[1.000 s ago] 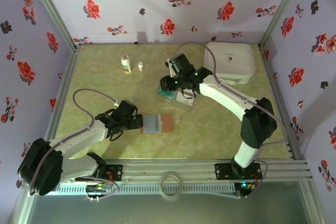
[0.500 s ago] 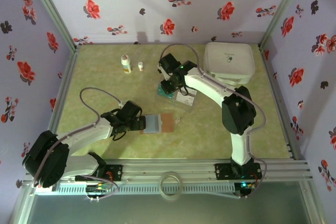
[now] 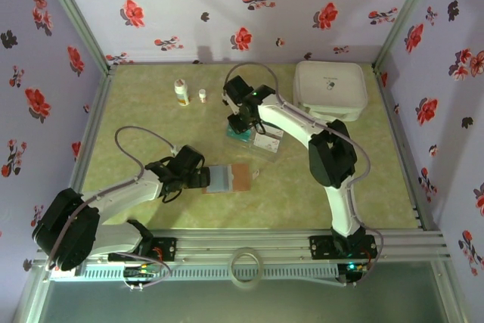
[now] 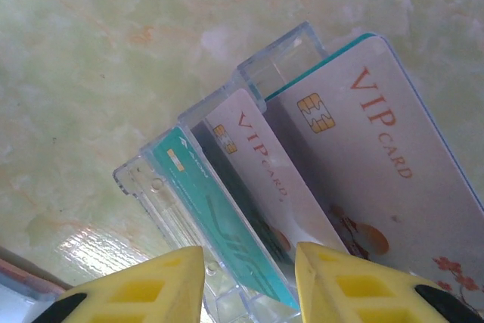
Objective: Put the credit cards into the card holder
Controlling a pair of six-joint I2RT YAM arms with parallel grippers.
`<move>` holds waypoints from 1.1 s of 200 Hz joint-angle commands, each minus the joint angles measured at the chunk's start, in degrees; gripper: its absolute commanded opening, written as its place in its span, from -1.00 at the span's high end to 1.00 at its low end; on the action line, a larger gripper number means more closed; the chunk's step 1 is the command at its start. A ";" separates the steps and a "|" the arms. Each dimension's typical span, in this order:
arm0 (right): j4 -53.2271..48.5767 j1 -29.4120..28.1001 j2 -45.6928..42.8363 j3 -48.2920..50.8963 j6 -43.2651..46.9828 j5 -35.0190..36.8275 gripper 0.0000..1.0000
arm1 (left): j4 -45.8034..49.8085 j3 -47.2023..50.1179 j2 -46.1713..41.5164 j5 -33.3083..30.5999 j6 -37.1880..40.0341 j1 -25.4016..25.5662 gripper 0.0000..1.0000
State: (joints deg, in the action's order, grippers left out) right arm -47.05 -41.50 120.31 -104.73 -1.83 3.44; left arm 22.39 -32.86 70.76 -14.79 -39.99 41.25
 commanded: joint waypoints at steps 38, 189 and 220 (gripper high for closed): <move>-2.60 -0.58 2.90 -2.59 1.99 1.43 0.29 | -0.79 1.00 -1.28 -1.10 -0.52 0.42 -0.99; -3.49 -0.96 3.57 -3.04 10.03 -3.18 0.67 | -1.65 2.06 -1.19 -1.04 -0.71 0.41 -0.99; -3.18 -0.62 3.73 -3.33 11.94 -5.32 0.79 | -1.65 2.34 -1.45 -1.08 -0.84 0.45 -0.99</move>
State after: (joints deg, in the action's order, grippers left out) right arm -49.23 -42.24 122.91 -106.24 6.94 1.23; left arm 21.02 -31.62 70.41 -14.81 -40.18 41.28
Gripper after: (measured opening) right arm 0.117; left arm 0.997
